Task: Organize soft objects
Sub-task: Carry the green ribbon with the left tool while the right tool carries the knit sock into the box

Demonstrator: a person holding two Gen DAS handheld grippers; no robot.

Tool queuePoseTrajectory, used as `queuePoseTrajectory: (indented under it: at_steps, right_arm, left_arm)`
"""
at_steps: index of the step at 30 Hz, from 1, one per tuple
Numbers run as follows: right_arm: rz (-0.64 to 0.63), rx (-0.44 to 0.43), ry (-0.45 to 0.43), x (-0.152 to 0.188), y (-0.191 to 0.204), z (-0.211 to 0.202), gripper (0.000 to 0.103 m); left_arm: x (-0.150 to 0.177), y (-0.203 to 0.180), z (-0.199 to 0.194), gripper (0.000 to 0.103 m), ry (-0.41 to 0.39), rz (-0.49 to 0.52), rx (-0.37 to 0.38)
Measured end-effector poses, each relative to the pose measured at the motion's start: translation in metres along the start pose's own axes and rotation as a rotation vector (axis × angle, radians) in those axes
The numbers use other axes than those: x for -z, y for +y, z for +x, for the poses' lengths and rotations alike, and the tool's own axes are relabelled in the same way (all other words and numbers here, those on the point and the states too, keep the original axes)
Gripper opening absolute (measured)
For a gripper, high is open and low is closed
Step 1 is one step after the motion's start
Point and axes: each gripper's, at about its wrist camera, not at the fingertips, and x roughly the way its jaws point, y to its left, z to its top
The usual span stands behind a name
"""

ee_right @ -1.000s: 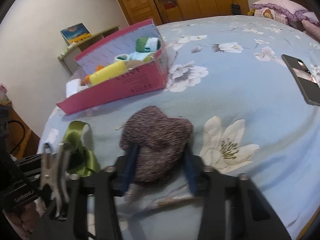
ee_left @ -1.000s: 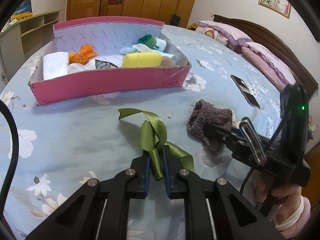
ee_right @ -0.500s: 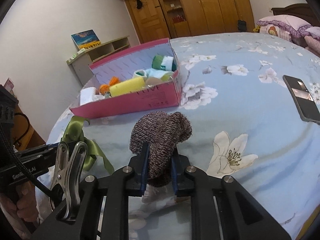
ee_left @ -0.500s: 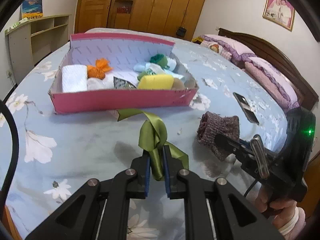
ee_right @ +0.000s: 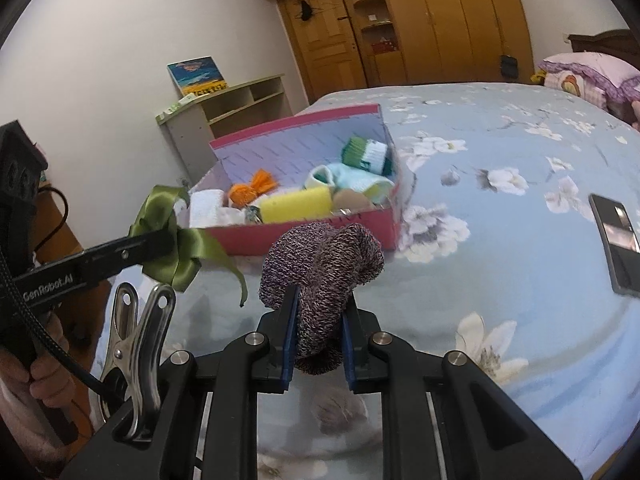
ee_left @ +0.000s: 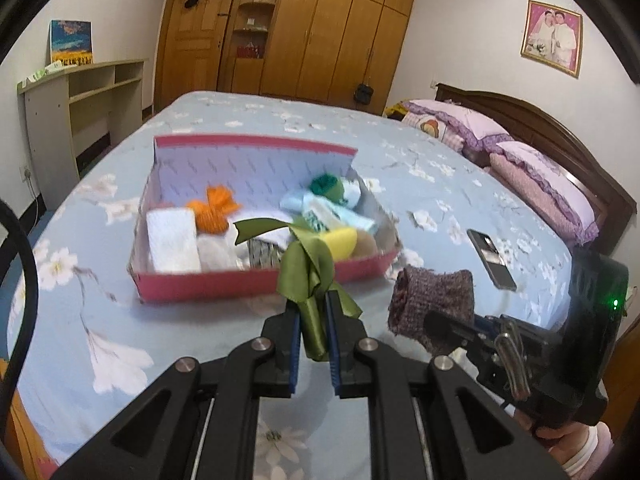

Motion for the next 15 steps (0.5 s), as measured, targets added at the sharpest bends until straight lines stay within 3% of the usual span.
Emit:
queuePoseTrajectory:
  at_steps: [15]
  right_arm:
    - [-0.079, -0.025, -0.035, -0.06, 0.02, 0.016, 0.019]
  left_arm:
    - [-0.06, 0.032, 0.012, 0.012, -0.072, -0.005, -0.042]
